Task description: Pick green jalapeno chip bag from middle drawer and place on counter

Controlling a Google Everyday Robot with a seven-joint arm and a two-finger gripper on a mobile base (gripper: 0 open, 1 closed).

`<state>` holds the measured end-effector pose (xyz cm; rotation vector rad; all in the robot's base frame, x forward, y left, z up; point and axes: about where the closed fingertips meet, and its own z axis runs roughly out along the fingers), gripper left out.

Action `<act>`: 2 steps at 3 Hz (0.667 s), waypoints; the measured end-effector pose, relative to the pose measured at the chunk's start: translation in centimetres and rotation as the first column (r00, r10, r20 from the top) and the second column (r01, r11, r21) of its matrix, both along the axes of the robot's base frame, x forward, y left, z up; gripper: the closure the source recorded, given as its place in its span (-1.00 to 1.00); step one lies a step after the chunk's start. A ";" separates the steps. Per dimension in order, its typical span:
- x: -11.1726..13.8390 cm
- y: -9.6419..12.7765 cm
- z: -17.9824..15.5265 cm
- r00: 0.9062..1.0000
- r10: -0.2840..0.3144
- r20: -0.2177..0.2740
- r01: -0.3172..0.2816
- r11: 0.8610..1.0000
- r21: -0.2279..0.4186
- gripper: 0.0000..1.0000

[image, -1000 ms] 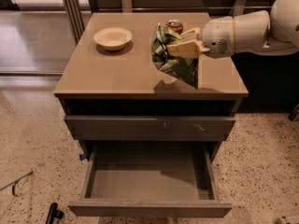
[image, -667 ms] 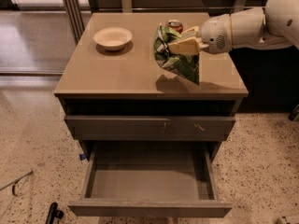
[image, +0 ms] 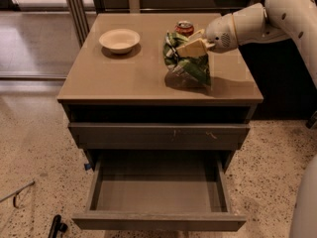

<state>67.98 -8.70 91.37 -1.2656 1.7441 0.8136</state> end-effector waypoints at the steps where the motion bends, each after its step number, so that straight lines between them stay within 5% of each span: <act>1: 1.5 0.2 -1.5 0.999 0.011 -0.045 -0.013 0.999 -0.046 1.00; 2: 2.3 0.3 -3.2 0.997 0.015 -0.081 -0.021 0.997 -0.077 1.00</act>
Offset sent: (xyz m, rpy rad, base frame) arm 0.0339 -0.0036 -0.0461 -0.1192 0.1200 0.0162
